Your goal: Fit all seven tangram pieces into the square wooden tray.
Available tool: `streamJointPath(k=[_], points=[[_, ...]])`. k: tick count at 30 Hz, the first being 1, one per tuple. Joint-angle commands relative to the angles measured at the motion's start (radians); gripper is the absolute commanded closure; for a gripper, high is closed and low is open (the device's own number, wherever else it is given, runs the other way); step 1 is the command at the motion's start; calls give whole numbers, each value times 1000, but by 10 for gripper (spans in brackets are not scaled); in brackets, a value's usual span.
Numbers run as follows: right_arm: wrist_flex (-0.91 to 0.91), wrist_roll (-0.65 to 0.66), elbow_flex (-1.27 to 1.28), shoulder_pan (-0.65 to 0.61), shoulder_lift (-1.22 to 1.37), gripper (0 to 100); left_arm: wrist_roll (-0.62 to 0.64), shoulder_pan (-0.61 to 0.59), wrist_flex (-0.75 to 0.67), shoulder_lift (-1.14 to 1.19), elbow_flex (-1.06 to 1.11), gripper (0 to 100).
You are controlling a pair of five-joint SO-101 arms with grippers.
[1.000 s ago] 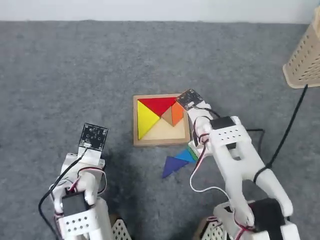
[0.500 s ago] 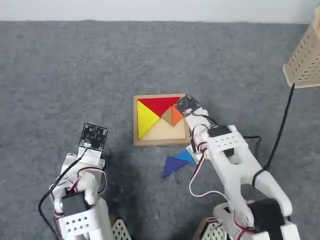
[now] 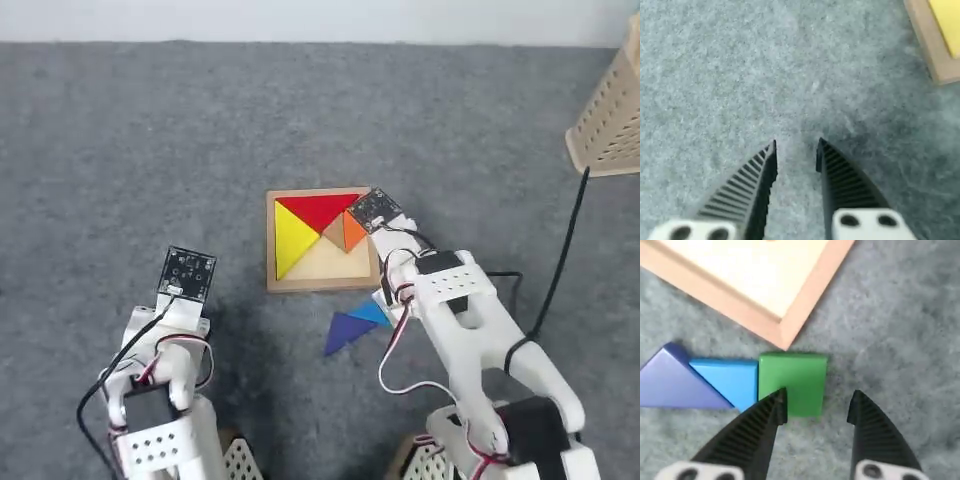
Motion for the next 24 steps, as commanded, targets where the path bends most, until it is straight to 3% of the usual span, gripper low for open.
streamJointPath(k=[1, 6, 10, 20, 24], points=[[48, -20, -32, 12, -44, 790, 8, -2, 3, -23, -13, 879], [97, -94, -48, 10, -170, 790, 8, -2, 3, -23, -13, 879], [12, -87, 55, -25, -189, 790, 8, -2, 3, -23, -13, 879], [-25, -40, 20, -28, -18, 792, 8, -3, 3, -23, -13, 879], [-21, -40, -35, 35, 70, 792, 8, -3, 3, -23, -13, 879]])
